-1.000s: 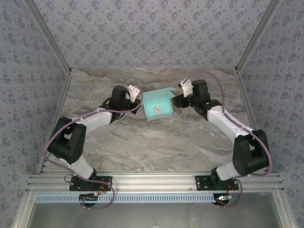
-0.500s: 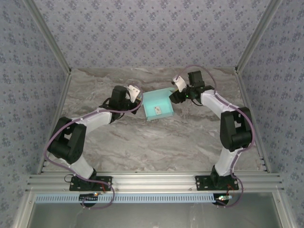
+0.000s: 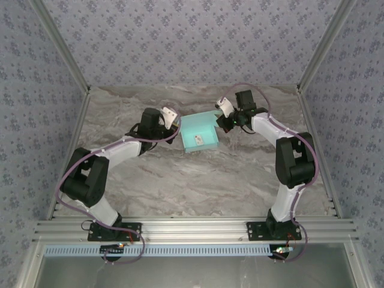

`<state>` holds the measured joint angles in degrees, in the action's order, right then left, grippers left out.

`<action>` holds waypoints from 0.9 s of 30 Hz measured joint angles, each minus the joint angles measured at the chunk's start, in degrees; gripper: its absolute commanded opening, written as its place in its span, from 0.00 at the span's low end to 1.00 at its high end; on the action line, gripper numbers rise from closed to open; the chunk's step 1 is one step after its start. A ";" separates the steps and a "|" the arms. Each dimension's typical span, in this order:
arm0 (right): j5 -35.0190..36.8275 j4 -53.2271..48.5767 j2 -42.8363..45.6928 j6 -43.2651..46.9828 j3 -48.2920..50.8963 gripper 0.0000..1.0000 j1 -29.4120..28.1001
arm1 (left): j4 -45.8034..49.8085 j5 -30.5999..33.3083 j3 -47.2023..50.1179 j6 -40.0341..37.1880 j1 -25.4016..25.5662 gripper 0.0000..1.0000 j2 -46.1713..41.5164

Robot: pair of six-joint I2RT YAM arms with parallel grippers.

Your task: Fold the paper box

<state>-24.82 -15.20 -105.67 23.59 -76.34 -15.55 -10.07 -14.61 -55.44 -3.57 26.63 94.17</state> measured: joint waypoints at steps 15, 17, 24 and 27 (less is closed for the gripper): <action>0.37 0.00 0.00 0.52 0.00 0.00 -0.13 | 3.08 -2.80 -3.02 -1.57 -1.44 0.26 2.03; 0.39 0.00 0.00 0.57 0.00 0.00 -0.17 | 3.19 -3.15 -3.91 -1.62 -1.51 0.23 2.75; 0.90 0.00 0.00 0.94 0.00 0.00 -0.33 | 4.55 -4.07 -5.95 -2.49 -1.66 0.06 4.48; 1.18 0.15 0.02 0.94 0.00 0.00 -0.35 | 4.76 -4.02 -6.32 -2.56 -1.90 0.01 4.61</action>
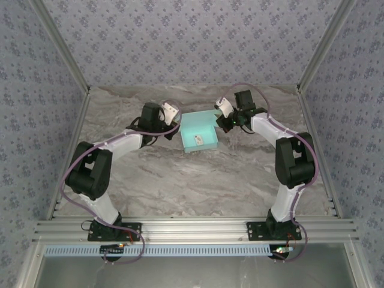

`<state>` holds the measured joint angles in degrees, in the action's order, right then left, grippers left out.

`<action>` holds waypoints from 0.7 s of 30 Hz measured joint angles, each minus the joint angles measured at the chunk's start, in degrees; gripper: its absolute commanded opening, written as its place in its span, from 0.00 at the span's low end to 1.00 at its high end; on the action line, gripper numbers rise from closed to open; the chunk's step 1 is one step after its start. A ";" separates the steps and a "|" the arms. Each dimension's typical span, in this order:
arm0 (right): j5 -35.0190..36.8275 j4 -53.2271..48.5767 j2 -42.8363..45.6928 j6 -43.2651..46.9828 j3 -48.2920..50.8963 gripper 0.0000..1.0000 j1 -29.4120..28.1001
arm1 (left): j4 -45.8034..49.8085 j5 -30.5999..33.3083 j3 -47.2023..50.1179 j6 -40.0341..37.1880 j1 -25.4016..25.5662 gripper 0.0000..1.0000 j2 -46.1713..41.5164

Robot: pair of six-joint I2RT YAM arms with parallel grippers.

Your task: Fold the paper box

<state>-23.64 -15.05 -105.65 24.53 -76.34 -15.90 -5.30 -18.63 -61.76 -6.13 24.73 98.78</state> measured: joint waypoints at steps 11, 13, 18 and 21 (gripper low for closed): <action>11.41 1.11 0.83 -11.04 -0.02 0.00 -4.31 | -2.10 9.09 0.42 7.96 2.80 0.00 -0.09; 16.72 1.09 1.29 -15.93 0.00 0.00 -6.40 | -2.58 13.81 0.66 11.08 4.50 0.00 -0.31; 28.11 2.91 3.21 -28.06 1.97 0.00 -10.97 | -3.74 26.01 1.18 19.17 9.22 0.00 -0.85; 32.28 5.07 4.20 -33.57 3.67 0.00 -12.72 | -4.35 31.82 1.18 23.21 11.37 0.00 -0.85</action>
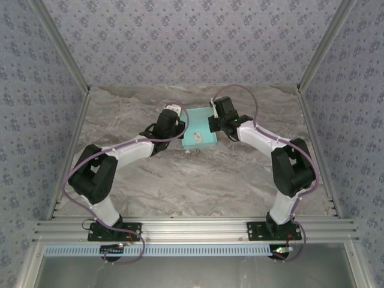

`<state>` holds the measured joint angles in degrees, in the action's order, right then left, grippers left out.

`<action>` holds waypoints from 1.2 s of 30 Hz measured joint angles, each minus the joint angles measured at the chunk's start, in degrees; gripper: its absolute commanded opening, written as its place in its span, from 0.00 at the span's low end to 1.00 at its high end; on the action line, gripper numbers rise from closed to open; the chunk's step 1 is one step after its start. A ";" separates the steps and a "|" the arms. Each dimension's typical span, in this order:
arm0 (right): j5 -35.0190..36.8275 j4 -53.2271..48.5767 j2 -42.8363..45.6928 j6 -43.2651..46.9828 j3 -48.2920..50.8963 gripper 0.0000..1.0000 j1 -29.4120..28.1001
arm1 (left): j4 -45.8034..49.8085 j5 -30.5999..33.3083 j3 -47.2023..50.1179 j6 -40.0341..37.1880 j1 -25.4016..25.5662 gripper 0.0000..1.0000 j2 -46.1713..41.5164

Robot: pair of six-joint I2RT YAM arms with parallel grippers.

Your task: Fold the paper box

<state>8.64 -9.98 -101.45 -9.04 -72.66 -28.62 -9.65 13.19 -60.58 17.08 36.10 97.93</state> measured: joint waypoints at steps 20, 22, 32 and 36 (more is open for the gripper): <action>4.66 20.92 0.59 -13.94 12.66 0.00 -4.11 | -11.61 21.42 7.58 12.87 7.72 0.00 1.99; 5.33 22.71 0.72 -14.05 13.77 0.00 -4.59 | -13.57 22.77 8.37 13.03 8.15 0.00 2.40; 7.80 29.83 2.16 -14.05 19.65 0.00 -6.16 | -23.02 29.79 13.07 13.66 11.87 0.00 4.09; 8.15 31.74 2.95 -13.97 21.70 0.00 -6.56 | -26.67 31.56 14.78 13.62 13.05 0.00 4.90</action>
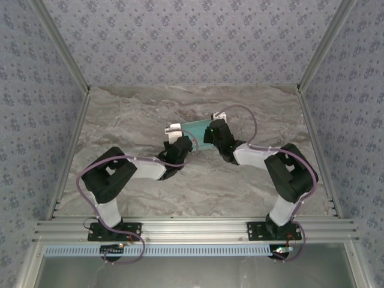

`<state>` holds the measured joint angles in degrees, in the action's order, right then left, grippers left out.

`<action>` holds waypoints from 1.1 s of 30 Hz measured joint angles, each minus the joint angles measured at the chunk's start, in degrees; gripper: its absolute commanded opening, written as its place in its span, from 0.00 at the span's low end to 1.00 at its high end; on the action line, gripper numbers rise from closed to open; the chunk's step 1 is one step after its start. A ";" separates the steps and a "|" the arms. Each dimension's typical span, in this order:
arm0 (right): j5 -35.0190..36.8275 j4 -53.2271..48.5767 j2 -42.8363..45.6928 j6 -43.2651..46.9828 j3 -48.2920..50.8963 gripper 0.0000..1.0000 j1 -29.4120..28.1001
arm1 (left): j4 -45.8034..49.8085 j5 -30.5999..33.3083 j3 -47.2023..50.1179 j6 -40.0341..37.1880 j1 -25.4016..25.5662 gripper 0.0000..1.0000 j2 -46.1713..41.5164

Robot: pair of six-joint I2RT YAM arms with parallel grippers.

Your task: Fold the paper box

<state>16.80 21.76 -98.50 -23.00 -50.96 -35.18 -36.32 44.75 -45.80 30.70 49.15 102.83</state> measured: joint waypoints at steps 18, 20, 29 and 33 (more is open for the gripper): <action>1.38 8.22 2.19 0.96 9.20 0.00 -2.16 | -13.62 4.98 6.78 -4.59 3.65 0.00 3.43; 1.81 8.72 2.19 0.96 9.81 0.00 -2.58 | -14.99 5.68 7.37 -5.25 4.22 0.00 4.09; 5.29 11.21 2.19 0.63 12.70 0.00 -5.03 | -16.70 6.29 9.40 -6.19 4.98 0.03 4.87; 6.23 11.32 2.19 0.28 12.74 0.00 -5.44 | -16.83 6.25 9.55 -6.69 4.98 0.10 4.87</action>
<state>23.03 33.08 -96.31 -22.72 -38.22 -40.62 -53.15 51.00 -36.25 24.01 54.13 107.70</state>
